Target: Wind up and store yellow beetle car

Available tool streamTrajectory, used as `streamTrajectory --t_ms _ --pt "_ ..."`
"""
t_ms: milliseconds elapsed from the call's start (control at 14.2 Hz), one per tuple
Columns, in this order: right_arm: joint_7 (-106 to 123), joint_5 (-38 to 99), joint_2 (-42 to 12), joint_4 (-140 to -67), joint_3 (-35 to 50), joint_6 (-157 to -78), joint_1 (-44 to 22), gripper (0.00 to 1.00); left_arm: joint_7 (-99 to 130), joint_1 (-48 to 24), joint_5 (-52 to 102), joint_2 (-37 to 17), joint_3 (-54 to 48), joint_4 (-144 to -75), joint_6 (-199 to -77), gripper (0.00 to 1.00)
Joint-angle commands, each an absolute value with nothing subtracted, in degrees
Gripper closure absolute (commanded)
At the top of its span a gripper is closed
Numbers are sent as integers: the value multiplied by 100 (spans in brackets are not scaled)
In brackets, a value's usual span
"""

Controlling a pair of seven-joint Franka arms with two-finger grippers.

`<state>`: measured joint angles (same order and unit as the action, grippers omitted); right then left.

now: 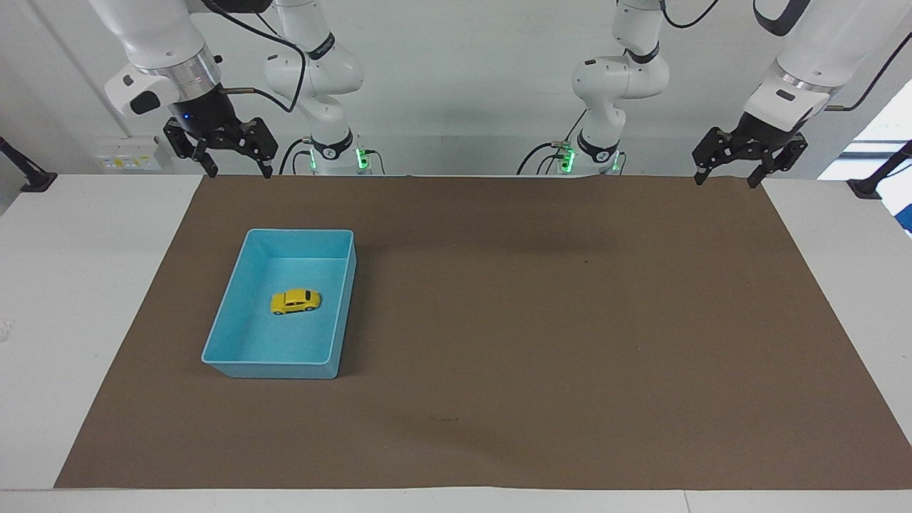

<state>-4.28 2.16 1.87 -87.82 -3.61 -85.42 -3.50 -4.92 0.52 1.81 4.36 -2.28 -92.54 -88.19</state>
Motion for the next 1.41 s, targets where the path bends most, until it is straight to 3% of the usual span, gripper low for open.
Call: streamTrajectory --t_ms 0,562,1336 --pt "-483 334 255 -8789 -360 -8508 -334 0 -554 141 246 527 -272 -9316 -8851 0" --pt "-483 334 255 -8798 -360 -8508 -334 0 -554 422 246 510 -615 -9308 -8886 0" --pt "-483 334 255 -8789 -360 -8508 -334 0 -545 185 246 536 -492 -9343 -8842 0"
